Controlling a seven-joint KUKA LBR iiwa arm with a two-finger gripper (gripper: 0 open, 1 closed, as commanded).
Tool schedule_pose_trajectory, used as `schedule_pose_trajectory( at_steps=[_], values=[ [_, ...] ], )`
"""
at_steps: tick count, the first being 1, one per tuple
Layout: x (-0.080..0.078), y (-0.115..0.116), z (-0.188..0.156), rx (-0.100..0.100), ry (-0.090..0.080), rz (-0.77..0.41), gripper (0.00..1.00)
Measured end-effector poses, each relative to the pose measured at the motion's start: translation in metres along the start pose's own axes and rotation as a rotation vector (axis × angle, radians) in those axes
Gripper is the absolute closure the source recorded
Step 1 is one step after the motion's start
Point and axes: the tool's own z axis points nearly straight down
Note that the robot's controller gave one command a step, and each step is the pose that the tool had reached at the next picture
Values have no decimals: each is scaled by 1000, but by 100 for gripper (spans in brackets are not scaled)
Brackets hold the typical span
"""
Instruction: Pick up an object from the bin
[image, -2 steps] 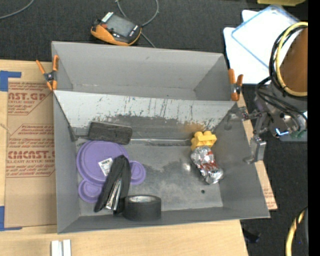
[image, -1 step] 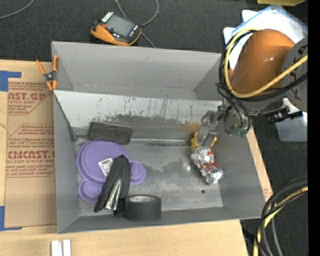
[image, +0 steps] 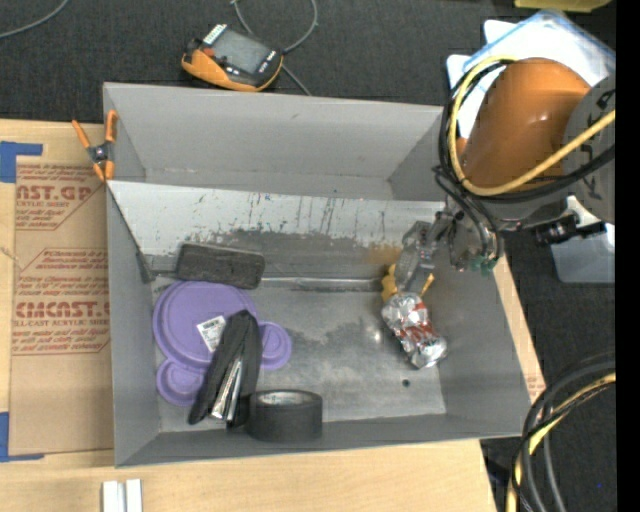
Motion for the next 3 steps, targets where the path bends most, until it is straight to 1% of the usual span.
schedule_pose_trajectory(
  at_steps=[1, 2, 3],
  values=[
    [-4, -3, 27, -1, -12, 7, 100],
    [35, 40, 96, -2, -10, -82, 100],
    [10, -2, 130, 0, -15, 28, 100]
  ],
)
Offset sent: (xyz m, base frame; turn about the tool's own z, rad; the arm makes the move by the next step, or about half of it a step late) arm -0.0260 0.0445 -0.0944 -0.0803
